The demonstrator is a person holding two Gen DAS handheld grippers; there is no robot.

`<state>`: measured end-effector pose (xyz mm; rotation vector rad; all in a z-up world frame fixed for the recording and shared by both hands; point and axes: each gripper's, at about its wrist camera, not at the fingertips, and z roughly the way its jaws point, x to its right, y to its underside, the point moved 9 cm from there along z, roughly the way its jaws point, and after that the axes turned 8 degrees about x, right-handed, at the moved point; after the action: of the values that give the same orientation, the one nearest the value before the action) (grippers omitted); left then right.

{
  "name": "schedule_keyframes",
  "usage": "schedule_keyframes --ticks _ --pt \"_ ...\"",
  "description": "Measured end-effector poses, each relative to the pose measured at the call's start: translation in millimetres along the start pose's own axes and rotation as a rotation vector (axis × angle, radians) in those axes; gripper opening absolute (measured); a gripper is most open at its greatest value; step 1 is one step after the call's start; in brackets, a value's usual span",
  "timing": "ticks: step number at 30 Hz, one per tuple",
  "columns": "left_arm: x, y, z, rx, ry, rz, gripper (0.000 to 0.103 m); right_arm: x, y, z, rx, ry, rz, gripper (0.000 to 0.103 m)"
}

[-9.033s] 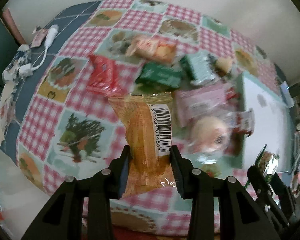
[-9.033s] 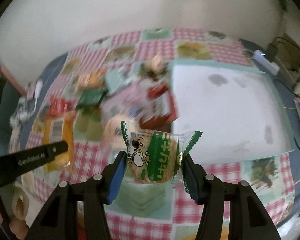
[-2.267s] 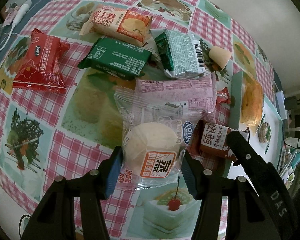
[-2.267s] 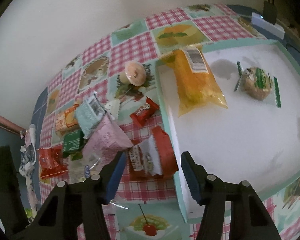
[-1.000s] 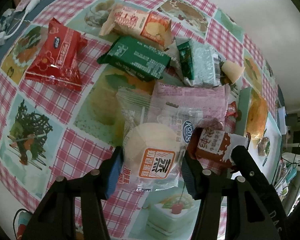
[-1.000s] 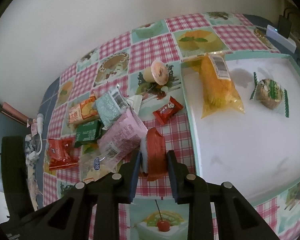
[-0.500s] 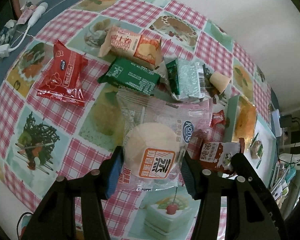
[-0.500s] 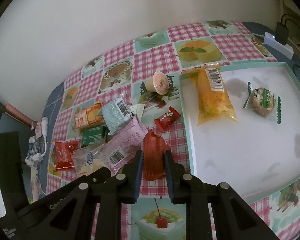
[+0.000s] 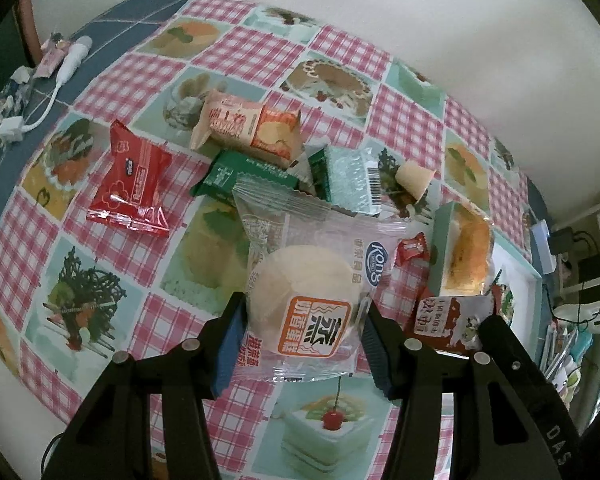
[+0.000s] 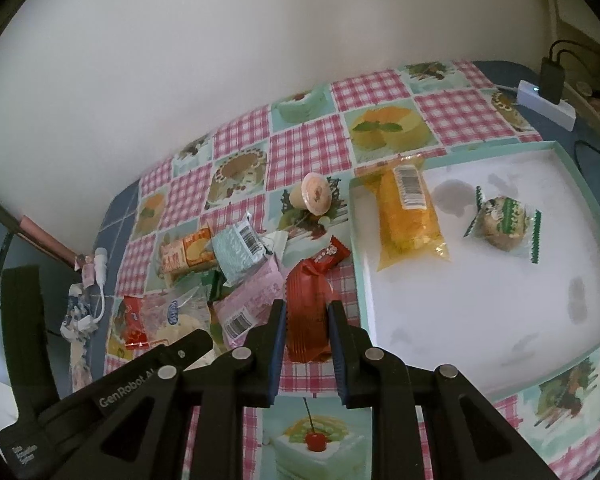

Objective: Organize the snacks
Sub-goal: 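Carry the bun and milk biscuit pack into the white tray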

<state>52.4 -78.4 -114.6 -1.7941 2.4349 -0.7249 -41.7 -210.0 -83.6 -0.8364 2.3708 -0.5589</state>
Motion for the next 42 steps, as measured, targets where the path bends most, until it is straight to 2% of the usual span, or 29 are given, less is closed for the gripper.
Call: schedule_keyframes --ticks 11,16,22,28,33,42 --pt "18.2 4.5 -4.0 0.012 -0.003 0.032 0.056 16.3 -8.4 -14.8 0.027 -0.003 0.029 0.022" --pt "51.6 12.5 -8.0 0.022 0.022 0.106 0.056 39.7 -16.0 -26.1 0.051 0.004 0.078 0.022" --pt "99.6 28.9 -11.1 0.028 0.068 0.219 0.056 90.1 -27.6 -45.2 0.091 0.045 0.159 0.022" --pt "147.8 63.8 -2.2 -0.015 0.117 0.337 0.056 139.7 -31.9 -57.8 0.109 0.108 0.215 0.023" --pt "171.8 90.0 14.1 -0.072 0.115 0.405 0.056 171.9 -28.3 -59.1 0.096 0.127 0.267 0.023" --pt "176.8 103.1 33.5 -0.135 0.114 0.399 0.057 188.4 -19.7 -50.2 0.054 0.128 0.305 0.023"
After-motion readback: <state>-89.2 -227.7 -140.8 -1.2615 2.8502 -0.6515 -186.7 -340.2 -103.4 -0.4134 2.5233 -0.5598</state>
